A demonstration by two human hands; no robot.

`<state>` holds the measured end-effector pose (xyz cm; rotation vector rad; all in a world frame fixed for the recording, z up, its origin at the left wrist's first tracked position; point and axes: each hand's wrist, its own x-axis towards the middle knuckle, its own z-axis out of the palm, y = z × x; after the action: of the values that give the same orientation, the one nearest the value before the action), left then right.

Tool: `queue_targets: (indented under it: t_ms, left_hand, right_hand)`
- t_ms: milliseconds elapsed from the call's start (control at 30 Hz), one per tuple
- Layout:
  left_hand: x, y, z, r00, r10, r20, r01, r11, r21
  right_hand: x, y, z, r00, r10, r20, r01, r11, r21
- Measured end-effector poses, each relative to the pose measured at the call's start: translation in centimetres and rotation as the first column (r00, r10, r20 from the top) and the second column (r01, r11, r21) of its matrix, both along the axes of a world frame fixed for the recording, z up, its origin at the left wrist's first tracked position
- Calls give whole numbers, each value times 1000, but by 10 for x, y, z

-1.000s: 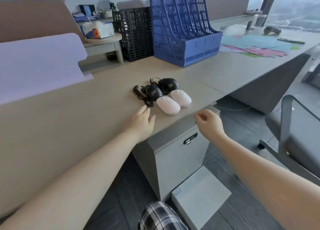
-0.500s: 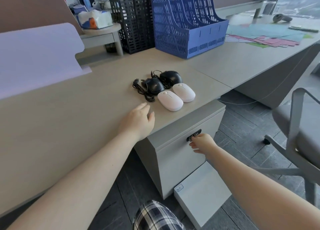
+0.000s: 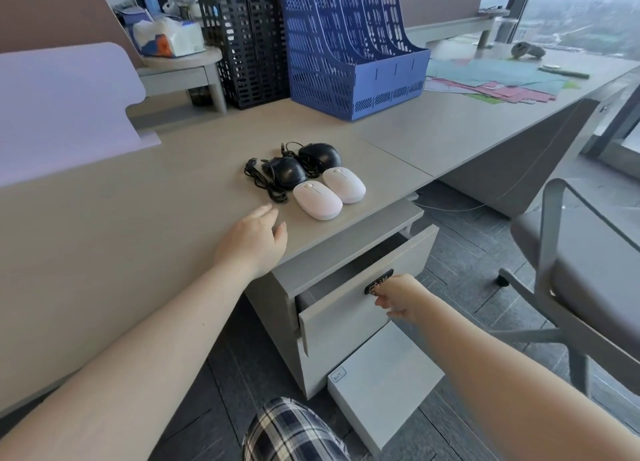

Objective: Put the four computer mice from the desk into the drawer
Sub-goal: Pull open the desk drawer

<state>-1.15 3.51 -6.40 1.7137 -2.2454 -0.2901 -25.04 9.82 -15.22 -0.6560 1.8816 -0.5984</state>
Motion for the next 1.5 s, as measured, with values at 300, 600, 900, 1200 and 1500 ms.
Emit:
queue_targets:
  t_ms: [300, 600, 900, 1200, 1500]
  left_hand:
    - [0, 1, -2, 1000, 14, 6, -14, 1000, 0]
    - [3, 1, -6, 1000, 6, 28, -6, 1000, 3]
    - [8, 8, -12, 999, -9, 48, 8, 1000, 28]
    - [11, 10, -18, 999, -17, 47, 17, 1000, -4]
    - [9, 11, -15, 999, -12, 36, 13, 999, -30]
  right_hand:
    - [0, 22, 5, 377, 281, -883, -756, 644, -118]
    - [-7, 44, 15, 379, 394, -837, -762, 646, -40]
    - [-35, 96, 41, 299, 543, -785, -702, 682, 204]
    - [-55, 121, 37, 305, 622, -721, -609, 710, 355]
    - [-53, 99, 38, 419, 659, -625, -564, 728, 389]
